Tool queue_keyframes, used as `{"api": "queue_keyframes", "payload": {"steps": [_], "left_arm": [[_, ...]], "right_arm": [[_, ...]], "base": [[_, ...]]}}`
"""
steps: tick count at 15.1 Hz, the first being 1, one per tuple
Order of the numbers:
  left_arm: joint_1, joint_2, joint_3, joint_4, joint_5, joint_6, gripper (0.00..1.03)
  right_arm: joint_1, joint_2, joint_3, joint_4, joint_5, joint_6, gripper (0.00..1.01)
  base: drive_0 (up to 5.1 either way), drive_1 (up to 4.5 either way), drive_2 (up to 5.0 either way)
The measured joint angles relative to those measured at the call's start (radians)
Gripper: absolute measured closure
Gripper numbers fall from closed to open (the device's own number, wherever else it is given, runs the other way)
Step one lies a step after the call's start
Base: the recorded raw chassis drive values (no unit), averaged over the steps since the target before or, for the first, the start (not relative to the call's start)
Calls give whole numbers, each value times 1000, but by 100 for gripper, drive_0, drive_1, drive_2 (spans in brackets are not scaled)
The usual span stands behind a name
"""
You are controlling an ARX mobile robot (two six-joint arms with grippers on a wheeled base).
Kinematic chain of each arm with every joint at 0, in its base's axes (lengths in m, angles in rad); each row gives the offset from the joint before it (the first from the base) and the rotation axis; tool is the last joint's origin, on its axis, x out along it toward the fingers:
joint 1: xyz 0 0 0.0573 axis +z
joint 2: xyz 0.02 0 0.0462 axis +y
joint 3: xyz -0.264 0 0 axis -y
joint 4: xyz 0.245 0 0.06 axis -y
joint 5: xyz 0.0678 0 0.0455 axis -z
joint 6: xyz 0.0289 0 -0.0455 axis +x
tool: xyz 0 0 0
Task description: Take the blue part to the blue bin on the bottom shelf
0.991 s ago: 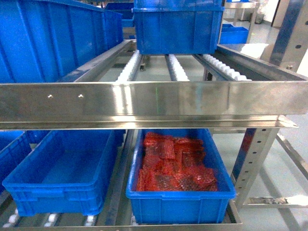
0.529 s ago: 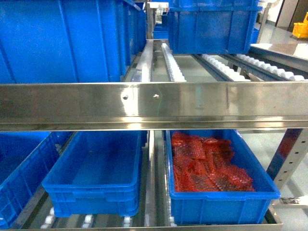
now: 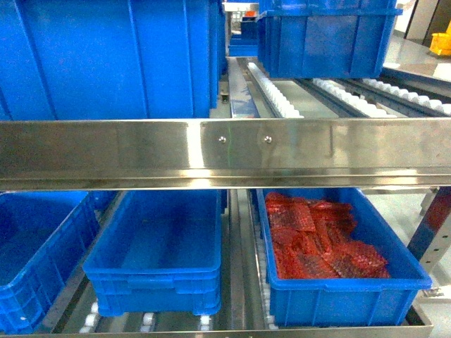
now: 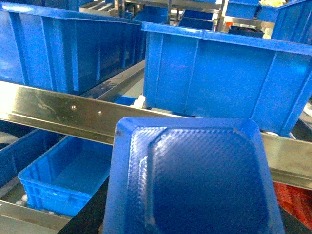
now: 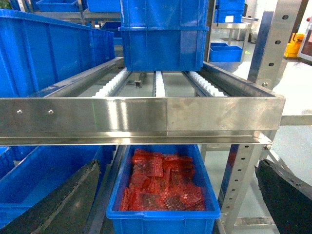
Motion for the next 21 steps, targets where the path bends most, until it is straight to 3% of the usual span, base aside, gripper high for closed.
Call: {"api": "queue_keyframes", "payload": {"steps": [21], "left_arm": [[0, 0, 0, 1, 0, 0, 60]], "right_arm": [[0, 0, 0, 0, 3, 0, 3]], "base": [[0, 0, 0]]}}
